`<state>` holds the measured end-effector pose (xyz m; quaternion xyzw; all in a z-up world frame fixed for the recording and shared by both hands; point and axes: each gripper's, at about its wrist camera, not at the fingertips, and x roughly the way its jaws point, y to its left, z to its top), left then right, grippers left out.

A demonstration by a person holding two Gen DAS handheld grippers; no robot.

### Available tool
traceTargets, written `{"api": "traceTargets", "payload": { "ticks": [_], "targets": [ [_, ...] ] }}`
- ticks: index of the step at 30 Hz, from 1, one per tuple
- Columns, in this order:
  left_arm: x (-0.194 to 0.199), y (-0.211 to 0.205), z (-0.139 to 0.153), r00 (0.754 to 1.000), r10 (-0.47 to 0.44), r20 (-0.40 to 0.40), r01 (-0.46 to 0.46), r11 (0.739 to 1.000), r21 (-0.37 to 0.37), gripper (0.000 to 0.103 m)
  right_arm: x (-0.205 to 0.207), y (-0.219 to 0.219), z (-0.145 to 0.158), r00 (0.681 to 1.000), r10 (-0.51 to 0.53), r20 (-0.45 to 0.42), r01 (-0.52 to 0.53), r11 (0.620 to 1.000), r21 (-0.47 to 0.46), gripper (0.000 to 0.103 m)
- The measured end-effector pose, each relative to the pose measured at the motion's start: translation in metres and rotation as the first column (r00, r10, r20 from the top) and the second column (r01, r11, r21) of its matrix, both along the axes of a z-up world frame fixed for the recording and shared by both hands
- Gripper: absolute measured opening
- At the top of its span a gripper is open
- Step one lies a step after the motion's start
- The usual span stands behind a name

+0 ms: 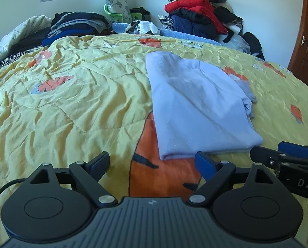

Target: Fold small clothes

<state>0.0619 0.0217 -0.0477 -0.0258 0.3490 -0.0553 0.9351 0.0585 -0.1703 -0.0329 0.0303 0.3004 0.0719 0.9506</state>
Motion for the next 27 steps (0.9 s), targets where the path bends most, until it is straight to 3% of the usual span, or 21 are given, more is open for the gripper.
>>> {"api": "traceTargets", "payload": {
  "ticks": [11, 27],
  "targets": [
    [-0.02, -0.001, -0.004, 1.0, -0.013, 0.006, 0.013, 1.0, 0.014, 0.09, -0.031, 0.0, -0.005, 0.999, -0.013, -0.03, 0.014, 1.0, 0.022, 0.086],
    [-0.041, 0.013, -0.008, 0.999, 0.002, 0.041, -0.003, 1.0, 0.024, 0.091, -0.059, 0.007, -0.011, 0.998, -0.041, -0.048, 0.04, 0.999, -0.022, 0.096]
  ]
}}
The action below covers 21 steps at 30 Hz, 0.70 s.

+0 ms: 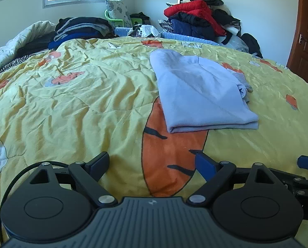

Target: Fold small clothes

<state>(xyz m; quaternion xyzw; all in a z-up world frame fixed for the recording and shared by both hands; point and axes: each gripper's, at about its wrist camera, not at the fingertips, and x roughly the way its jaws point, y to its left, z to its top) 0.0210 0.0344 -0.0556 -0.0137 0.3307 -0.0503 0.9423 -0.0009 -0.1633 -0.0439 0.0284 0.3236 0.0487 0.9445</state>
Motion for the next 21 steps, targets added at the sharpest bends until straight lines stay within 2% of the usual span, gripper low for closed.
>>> {"api": "traceTargets", "payload": {
  "ticks": [5, 7, 8, 21],
  "targets": [
    [-0.007, 0.002, -0.003, 1.0, -0.007, 0.023, 0.006, 1.0, 0.025, 0.091, -0.002, 0.002, -0.004, 1.0, -0.027, -0.004, 0.027, 0.999, -0.023, 0.099],
    [-0.009, 0.001, -0.004, 1.0, -0.006, 0.024, 0.006, 0.999, 0.032, 0.099, -0.002, 0.002, -0.005, 0.999, -0.039, -0.003, 0.039, 0.999, -0.026, 0.1],
    [-0.01, 0.0, -0.005, 1.0, -0.007, 0.025, 0.006, 0.999, 0.036, 0.1, -0.002, 0.001, -0.005, 0.999, -0.043, -0.003, 0.043, 0.999, -0.028, 0.1],
    [-0.012, -0.004, -0.007, 1.0, 0.009, 0.026, -0.011, 0.997, 0.075, 0.103, 0.005, -0.002, -0.011, 0.998, -0.061, -0.002, 0.06, 0.995, -0.077, 0.102]
  ]
}}
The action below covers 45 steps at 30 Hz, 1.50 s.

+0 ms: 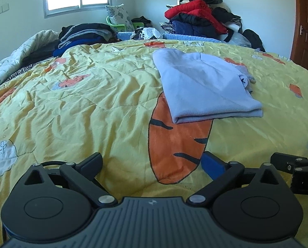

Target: Fold small clothes

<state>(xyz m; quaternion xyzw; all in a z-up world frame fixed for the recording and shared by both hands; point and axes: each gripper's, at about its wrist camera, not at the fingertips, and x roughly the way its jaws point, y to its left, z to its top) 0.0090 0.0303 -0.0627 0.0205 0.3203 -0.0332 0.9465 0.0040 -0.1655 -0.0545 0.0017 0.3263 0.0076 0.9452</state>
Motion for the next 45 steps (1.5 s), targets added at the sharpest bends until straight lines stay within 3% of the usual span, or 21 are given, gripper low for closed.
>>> {"api": "traceTargets", "payload": {
  "ticks": [45],
  "targets": [
    [0.0, 0.002, -0.001, 1.0, 0.004, -0.009, -0.004, 1.0, -0.015, 0.103, 0.004, -0.009, -0.004, 0.999, -0.029, 0.015, 0.029, 0.999, -0.02, 0.103]
  ]
}}
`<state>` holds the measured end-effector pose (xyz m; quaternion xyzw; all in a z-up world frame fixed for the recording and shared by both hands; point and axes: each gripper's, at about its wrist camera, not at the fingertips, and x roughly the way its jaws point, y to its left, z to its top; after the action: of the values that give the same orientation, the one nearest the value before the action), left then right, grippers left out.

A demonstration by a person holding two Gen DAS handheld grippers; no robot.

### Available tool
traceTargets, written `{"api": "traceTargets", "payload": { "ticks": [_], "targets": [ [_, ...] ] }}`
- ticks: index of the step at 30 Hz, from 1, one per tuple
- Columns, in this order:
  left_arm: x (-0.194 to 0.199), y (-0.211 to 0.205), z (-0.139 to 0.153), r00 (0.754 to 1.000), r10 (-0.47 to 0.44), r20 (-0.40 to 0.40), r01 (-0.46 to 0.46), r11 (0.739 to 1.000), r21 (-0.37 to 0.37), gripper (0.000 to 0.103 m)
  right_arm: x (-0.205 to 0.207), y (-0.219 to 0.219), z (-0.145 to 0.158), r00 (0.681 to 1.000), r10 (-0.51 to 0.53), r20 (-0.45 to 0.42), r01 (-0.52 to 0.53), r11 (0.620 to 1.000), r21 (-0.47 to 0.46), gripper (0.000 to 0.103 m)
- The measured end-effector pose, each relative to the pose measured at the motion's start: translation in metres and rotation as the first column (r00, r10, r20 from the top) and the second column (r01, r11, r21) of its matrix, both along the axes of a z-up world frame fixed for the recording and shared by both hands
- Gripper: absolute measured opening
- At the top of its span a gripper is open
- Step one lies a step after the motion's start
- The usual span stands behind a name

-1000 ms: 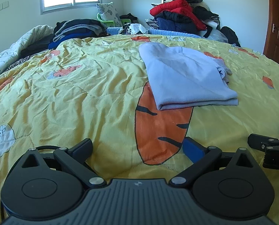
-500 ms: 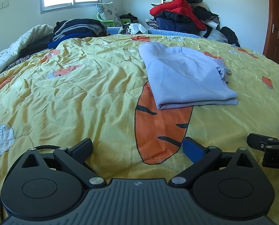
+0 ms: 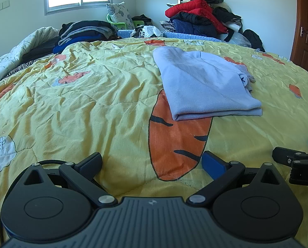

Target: Fold small clothes

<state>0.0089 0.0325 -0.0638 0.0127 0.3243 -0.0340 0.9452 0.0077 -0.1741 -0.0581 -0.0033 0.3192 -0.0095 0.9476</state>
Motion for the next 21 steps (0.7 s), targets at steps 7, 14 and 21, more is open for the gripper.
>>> {"api": "traceTargets", "payload": {
  "ticks": [7, 14, 21],
  "targets": [
    [0.0001, 0.0001, 0.0, 1.0, 0.0, 0.0, 0.0, 1.0, 0.0, 0.103, -0.0014, -0.0009, -0.0001, 1.0, -0.024, 0.004, 0.024, 1.0, -0.002, 0.102],
    [0.0, -0.0001, 0.0, 1.0, 0.0, 0.0, 0.0, 1.0, 0.0, 0.103, -0.0003, -0.001, -0.0015, 0.999, -0.037, -0.001, 0.037, 0.999, -0.004, 0.103],
    [0.0001, 0.0001, 0.0, 1.0, 0.0, 0.0, 0.0, 1.0, 0.0, 0.103, -0.0002, -0.0007, -0.0015, 0.999, -0.037, -0.001, 0.037, 0.999, -0.004, 0.103]
  ]
}}
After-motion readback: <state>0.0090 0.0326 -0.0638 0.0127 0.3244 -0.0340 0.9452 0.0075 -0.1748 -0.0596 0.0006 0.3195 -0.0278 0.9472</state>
